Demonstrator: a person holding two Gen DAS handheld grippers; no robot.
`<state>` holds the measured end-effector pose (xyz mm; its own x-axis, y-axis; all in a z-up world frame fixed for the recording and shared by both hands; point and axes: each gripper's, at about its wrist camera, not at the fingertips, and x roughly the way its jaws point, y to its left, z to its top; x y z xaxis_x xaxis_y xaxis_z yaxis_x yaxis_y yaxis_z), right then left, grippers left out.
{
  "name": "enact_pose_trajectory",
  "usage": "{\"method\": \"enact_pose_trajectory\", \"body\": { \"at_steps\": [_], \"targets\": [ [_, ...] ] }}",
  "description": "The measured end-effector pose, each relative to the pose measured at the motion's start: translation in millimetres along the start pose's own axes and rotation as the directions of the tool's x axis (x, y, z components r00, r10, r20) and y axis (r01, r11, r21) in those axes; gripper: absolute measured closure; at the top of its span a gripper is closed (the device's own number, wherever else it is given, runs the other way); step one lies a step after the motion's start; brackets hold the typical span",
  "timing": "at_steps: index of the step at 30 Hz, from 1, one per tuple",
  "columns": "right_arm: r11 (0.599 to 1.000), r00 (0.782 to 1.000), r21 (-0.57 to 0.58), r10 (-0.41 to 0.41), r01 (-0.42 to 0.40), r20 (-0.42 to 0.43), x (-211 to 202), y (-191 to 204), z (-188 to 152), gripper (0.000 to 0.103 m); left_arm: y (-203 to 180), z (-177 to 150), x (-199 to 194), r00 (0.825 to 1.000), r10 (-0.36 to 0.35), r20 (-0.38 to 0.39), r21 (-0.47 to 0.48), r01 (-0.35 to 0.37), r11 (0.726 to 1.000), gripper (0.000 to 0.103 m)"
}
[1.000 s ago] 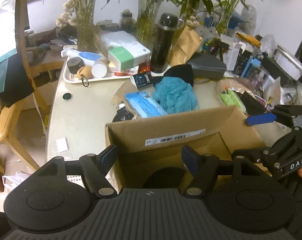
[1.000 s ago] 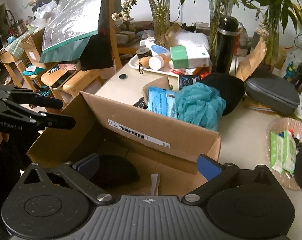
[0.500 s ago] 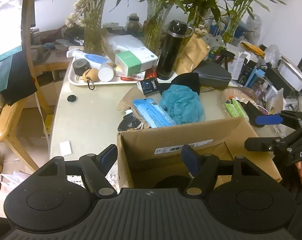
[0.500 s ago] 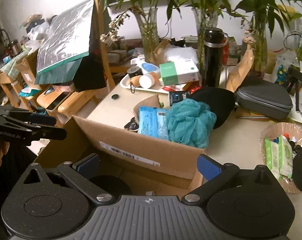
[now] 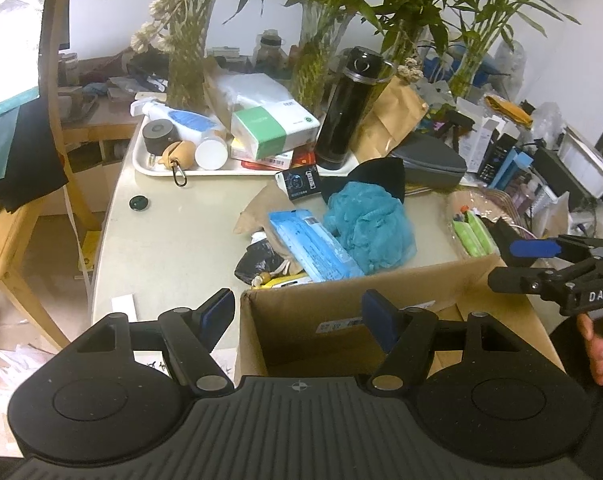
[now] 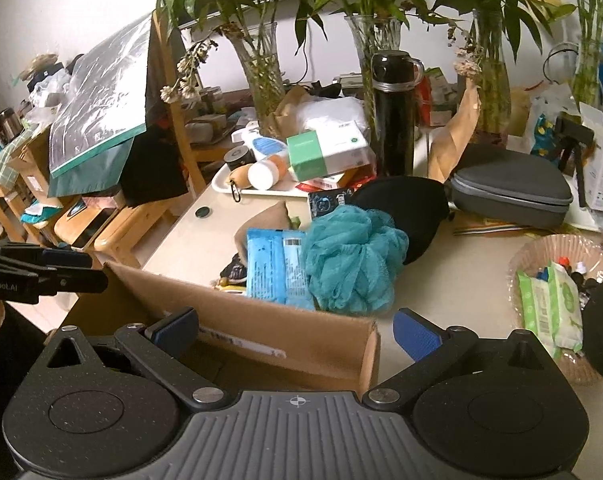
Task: Organize soft objects
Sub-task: 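Move the right gripper toward the teal mesh bath pouf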
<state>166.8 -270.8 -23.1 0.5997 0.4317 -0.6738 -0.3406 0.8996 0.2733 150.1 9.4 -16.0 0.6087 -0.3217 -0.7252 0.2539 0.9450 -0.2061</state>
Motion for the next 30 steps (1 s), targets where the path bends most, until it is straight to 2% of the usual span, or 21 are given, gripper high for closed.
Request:
{"method": "enact_pose_trajectory", "body": {
  "at_steps": [16, 24, 26, 30],
  "targets": [
    [1.000, 1.000, 0.002, -0.028, 0.028, -0.003, 15, -30, 21, 0.000, 5, 24, 18, 0.999, -0.010, 0.038, 0.019, 0.009, 1.000, 0.033],
    [0.997, 0.997, -0.032, 0.075, -0.075, 0.001, 37, -42, 21, 0.001, 18, 28, 33, 0.997, -0.006, 0.082, 0.042, 0.002, 0.999, 0.033],
    [0.995, 0.996, -0.040, 0.091, -0.091, 0.002, 44, -45, 22, 0.008, 22, 27, 37, 0.996, -0.007, 0.090, 0.041, 0.003, 0.999, 0.033],
    [0.995, 0.995, -0.030, 0.097, -0.096, 0.007, 60, -53, 21, 0.011, 31, 28, 42, 0.996, 0.001, 0.086, 0.020, -0.003, 1.000, 0.033]
  ]
}}
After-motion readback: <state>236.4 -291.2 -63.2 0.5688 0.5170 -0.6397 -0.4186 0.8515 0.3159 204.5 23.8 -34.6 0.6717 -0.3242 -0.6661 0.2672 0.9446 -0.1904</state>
